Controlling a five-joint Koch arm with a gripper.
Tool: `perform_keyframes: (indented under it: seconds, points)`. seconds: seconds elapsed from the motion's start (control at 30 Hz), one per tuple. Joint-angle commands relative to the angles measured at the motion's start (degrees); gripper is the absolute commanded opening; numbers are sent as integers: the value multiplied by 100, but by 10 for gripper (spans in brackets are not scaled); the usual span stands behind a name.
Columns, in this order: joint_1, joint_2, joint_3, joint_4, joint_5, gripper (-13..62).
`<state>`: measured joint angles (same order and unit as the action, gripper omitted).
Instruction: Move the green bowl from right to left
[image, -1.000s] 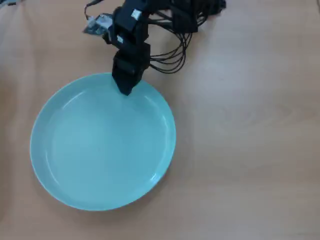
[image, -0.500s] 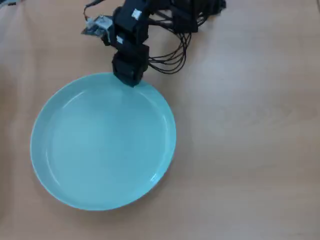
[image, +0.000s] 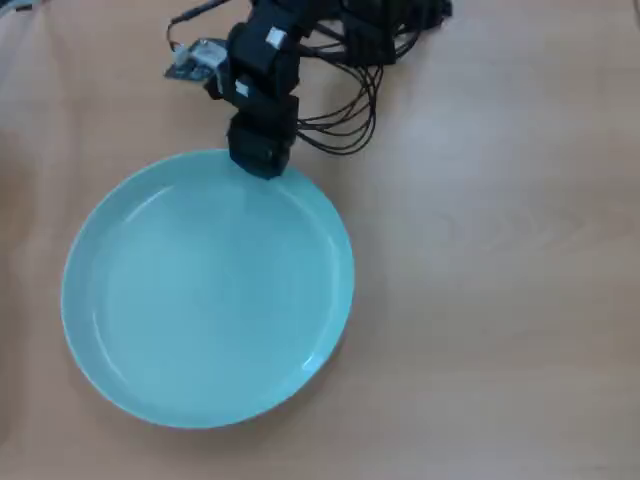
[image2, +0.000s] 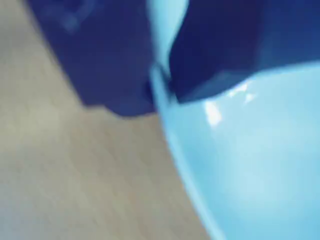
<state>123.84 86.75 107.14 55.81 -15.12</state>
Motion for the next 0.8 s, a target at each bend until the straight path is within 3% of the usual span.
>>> perform_keyframes:
  seconds: [0.0,0.77]
  points:
    - [-229,18,-378,53,-281,-71]
    - [-3647,35,-352,264,686,-71]
